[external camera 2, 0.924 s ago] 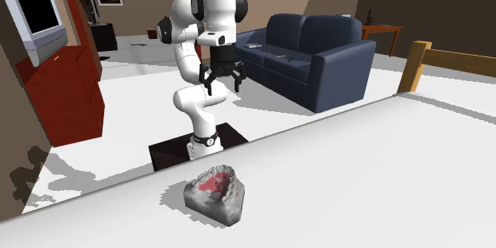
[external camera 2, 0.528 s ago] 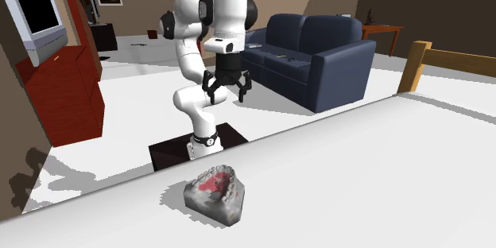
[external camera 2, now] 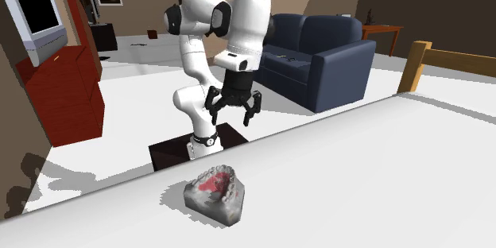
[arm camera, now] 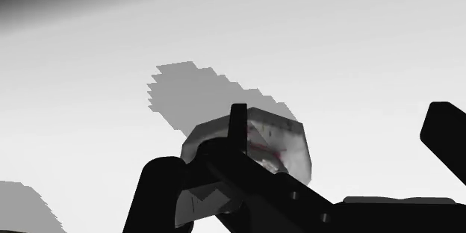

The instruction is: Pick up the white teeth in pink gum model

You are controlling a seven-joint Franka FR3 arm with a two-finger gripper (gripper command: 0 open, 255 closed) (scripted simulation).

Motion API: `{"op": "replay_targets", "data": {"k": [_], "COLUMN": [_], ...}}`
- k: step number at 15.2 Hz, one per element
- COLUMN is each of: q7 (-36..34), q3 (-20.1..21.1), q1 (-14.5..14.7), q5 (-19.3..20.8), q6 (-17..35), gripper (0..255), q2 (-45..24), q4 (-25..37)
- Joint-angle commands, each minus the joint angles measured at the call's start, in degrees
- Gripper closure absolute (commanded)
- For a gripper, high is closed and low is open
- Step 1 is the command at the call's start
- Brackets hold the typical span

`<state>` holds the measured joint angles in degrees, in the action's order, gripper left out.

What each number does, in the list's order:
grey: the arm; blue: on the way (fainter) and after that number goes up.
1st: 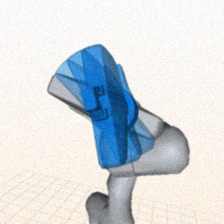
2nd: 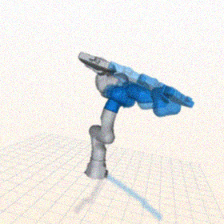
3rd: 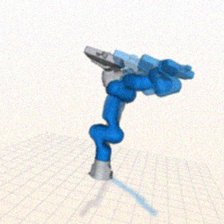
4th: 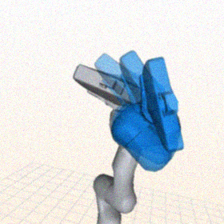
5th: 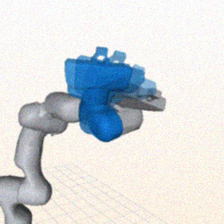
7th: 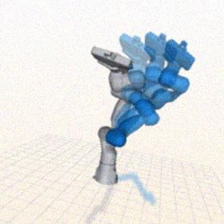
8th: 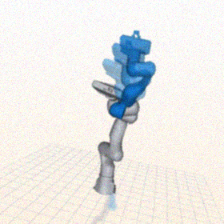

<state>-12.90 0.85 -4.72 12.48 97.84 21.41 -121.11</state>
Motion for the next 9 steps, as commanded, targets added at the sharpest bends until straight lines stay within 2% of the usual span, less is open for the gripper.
{"op": "replay_targets", "data": {"k": [1,9], "q7": [-1.16,-5.13], "q3": [0.43,1.00], "q1": [-0.56,-1.94], "q5": [2.03,10.43], "q6": [1.14,1.48], "gripper": [0,0], "q2": [-4.45,-22.63], "q4": [2.92,18.84]}}
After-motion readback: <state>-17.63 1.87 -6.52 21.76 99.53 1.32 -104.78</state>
